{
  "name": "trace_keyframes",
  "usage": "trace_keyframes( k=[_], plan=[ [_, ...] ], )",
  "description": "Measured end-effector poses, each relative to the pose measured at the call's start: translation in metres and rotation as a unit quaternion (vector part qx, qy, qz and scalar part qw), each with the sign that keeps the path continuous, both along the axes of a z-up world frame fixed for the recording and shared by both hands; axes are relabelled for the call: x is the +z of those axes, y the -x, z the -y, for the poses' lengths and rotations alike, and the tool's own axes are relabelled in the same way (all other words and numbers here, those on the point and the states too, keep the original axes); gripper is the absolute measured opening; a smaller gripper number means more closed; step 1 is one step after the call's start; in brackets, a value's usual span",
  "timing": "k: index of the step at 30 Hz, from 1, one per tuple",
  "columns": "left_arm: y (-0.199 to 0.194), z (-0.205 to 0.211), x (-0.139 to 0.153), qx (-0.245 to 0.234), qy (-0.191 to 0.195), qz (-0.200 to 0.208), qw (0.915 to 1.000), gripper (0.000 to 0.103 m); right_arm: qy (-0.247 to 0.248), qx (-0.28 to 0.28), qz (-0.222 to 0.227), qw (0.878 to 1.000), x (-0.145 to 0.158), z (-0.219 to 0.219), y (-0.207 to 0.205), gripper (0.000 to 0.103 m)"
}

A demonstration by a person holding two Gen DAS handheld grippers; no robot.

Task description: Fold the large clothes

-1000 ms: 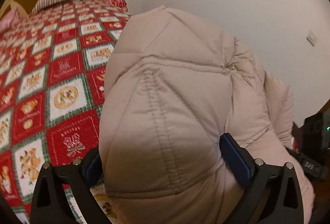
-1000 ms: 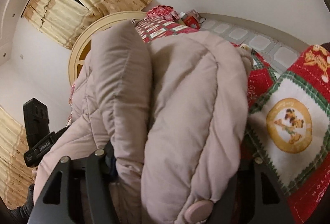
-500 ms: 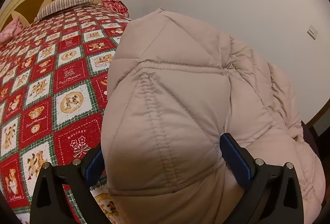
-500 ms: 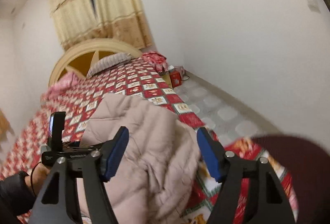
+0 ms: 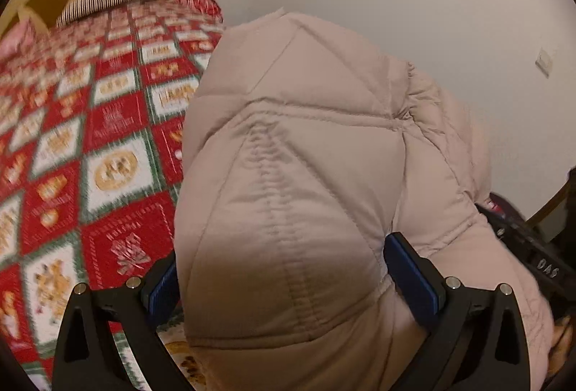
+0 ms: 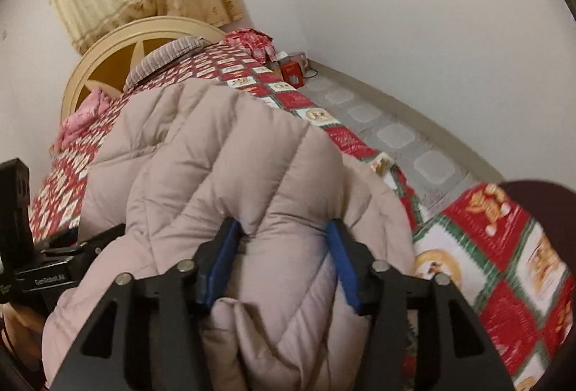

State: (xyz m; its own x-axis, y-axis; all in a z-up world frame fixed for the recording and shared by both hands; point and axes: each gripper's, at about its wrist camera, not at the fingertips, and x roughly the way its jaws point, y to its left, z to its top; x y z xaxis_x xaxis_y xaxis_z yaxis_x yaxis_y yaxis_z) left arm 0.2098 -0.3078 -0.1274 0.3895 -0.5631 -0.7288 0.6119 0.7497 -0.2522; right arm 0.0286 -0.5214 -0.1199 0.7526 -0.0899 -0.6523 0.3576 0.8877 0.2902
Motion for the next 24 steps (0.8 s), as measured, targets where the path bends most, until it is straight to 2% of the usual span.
trace_keyframes(
  k=[4,7,12,17,20,24],
  plan=[
    [-0.012,-0.007,-0.012,0.003,0.035,-0.050,0.9981,0.102,-0.047,0.000,0.014,0.999,-0.008,0.003,-0.007,0.062],
    [-0.019,-0.009,-0.019,0.002,0.058,-0.079,0.9951,0.102,-0.058,0.001,0.016,0.998,-0.005,-0.001,-0.017,0.062],
    [-0.035,-0.015,-0.035,-0.013,0.108,-0.152,0.9824,0.102,-0.075,0.002,0.019,0.997,-0.007,-0.001,-0.021,0.062],
    [-0.031,-0.001,-0.029,-0.012,0.077,-0.113,0.9906,0.102,-0.083,-0.005,0.003,0.997,-0.012,0.000,-0.026,0.062],
    [-0.039,0.006,-0.033,-0.002,0.071,-0.124,0.9897,0.102,-0.103,-0.011,-0.012,0.995,-0.017,0.007,-0.042,0.066],
    [-0.050,0.014,-0.035,0.008,0.056,-0.128,0.9901,0.102,-0.079,-0.021,-0.037,0.996,-0.018,0.001,-0.065,0.067]
  ],
)
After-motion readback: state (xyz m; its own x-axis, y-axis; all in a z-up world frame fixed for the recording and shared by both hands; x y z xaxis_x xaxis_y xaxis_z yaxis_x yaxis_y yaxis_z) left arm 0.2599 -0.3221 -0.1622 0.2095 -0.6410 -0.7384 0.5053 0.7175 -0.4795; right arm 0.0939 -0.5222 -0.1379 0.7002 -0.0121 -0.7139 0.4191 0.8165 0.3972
